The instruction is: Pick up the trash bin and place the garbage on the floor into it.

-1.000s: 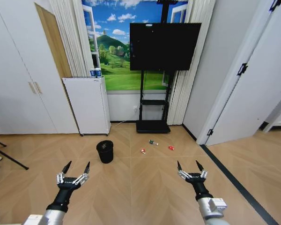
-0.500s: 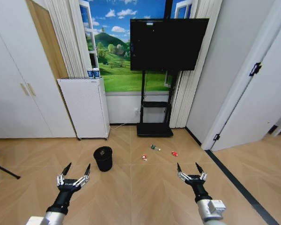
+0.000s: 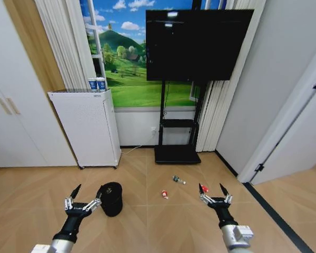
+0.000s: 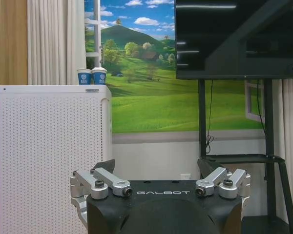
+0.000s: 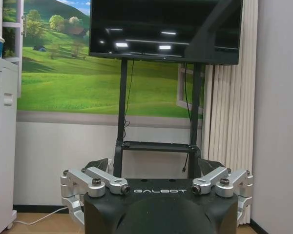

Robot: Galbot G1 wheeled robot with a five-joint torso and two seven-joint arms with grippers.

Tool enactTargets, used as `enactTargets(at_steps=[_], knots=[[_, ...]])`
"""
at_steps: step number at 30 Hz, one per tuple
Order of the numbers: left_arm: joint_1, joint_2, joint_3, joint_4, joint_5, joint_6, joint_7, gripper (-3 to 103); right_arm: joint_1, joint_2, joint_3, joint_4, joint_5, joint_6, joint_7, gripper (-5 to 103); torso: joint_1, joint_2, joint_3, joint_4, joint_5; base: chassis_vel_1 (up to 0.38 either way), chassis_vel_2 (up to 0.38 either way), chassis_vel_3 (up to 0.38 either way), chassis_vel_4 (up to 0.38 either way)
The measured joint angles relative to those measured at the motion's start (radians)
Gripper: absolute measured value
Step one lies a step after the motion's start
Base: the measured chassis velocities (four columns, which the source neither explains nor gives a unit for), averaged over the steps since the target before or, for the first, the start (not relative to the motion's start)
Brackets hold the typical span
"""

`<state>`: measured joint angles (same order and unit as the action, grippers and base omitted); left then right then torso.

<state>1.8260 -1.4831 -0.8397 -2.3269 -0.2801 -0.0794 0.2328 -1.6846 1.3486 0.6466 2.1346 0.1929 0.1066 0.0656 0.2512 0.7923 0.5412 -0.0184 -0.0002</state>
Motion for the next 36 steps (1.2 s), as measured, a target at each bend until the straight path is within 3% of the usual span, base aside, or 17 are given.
enactTargets(at_steps=[8,11,14,15,18,20,22,28,30,36], knots=[[-0.002,-0.002,-0.001,0.004,0.012,-0.002,-0.013,93,0.011,0.001,0.000,-0.014,0.000,0.012,0.002,100,0.000,0.000,0.000,0.0002,0.0007,-0.345,0.351,0.341,-0.346],[-0.004,-0.001,-0.002,0.005,0.017,-0.004,-0.019,93,0.015,0.002,-0.001,-0.016,0.002,0.020,0.009,100,0.000,0.000,0.000,0.0001,-0.0007,-0.364,0.343,0.345,-0.361],[-0.004,-0.001,-0.001,0.005,0.018,-0.004,-0.019,93,0.019,0.001,-0.001,-0.020,0.003,0.025,0.014,100,0.000,0.000,0.000,0.0002,0.0012,-0.342,0.360,0.363,-0.360],[-0.004,-0.001,0.000,0.006,0.020,-0.004,-0.019,93,0.021,0.001,0.000,-0.022,0.003,0.027,0.015,100,0.000,0.000,0.000,0.0000,-0.0005,-0.342,0.331,0.366,-0.360],[0.000,-0.002,0.003,0.006,0.024,-0.003,-0.018,93,0.025,0.001,0.001,-0.027,0.005,0.042,0.024,100,0.000,0.000,0.000,0.0000,0.0014,-0.348,0.369,0.366,-0.352],[0.010,-0.004,0.000,0.003,0.041,0.007,-0.016,92,0.025,0.003,0.005,-0.030,0.004,0.064,0.031,100,0.000,0.000,0.000,-0.0001,-0.0012,-0.364,0.340,0.346,-0.361],[0.016,-0.006,-0.003,-0.001,0.051,0.009,-0.011,96,0.025,0.003,0.008,-0.030,0.004,0.069,0.034,100,0.000,0.000,0.000,0.0001,0.0004,-0.339,0.330,0.293,-0.308],[0.013,-0.014,-0.006,-0.001,0.061,0.004,-0.014,100,0.018,0.006,0.007,-0.031,0.002,0.075,0.037,100,0.001,0.000,0.000,0.0003,0.0003,-0.187,0.177,0.168,-0.112],[0.012,-0.013,-0.007,0.000,0.061,-0.003,-0.012,100,0.012,0.008,0.006,-0.031,0.000,0.076,0.037,100,0.000,0.000,0.000,-0.0006,0.0000,-0.024,0.006,-0.034,-0.023],[0.012,-0.013,-0.009,0.002,0.060,-0.005,-0.004,100,0.002,0.013,0.003,-0.031,-0.009,0.083,0.035,100,-0.001,0.000,0.000,0.0002,0.0002,0.079,-0.042,-0.053,0.045]])
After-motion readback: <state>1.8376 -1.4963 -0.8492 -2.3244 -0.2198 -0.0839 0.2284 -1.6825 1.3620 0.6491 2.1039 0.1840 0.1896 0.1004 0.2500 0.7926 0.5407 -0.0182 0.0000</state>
